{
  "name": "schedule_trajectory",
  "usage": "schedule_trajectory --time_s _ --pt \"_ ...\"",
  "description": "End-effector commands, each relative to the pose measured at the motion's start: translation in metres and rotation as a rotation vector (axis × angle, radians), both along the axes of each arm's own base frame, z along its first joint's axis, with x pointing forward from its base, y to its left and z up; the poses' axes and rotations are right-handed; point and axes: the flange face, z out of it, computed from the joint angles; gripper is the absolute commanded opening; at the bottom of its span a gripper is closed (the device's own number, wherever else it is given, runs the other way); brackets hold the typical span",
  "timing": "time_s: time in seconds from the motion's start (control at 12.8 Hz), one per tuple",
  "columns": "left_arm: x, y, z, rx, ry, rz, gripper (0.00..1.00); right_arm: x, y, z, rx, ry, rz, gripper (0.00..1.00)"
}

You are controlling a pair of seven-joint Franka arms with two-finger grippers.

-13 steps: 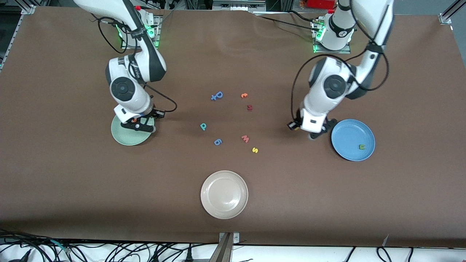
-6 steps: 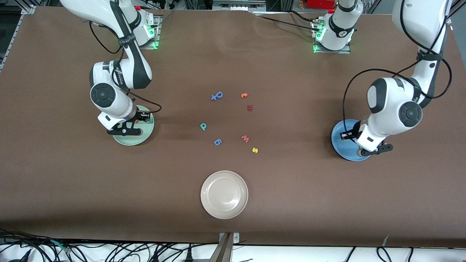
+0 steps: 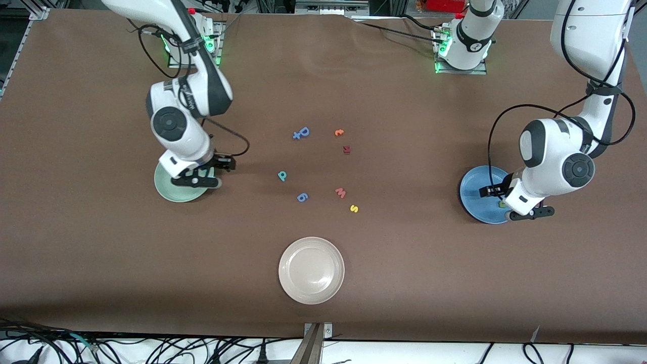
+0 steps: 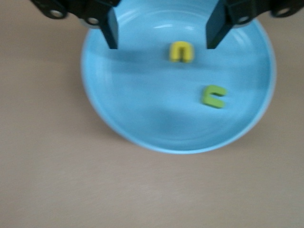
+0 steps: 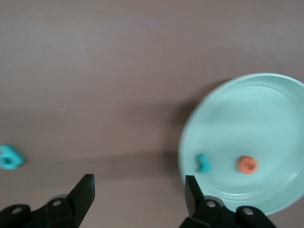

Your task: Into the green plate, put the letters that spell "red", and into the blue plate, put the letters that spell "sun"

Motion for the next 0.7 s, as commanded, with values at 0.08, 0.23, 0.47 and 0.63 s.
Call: schedule_trajectory --time_s 0.08,0.23,0.47,0.63 --pt "0.011 -0.102 0.024 0.009 -0.033 0.132 1.00 0.004 0.074 -0.030 0.093 -0.148 0.097 0.86" --pt "0.013 -0.150 0.022 -0.003 -0.032 0.219 1.00 -0.010 0.113 -0.055 0.160 -0.210 0.124 0.86" --pt "0.023 -0.218 0.013 -0.045 -0.022 0.380 1.00 -0.025 0.131 -0.076 0.166 -0.215 0.147 0.87" --pt "0.028 -0.265 -0.004 -0.035 -0.020 0.465 1.00 -0.033 0.136 -0.086 0.155 -0.202 0.171 0.89"
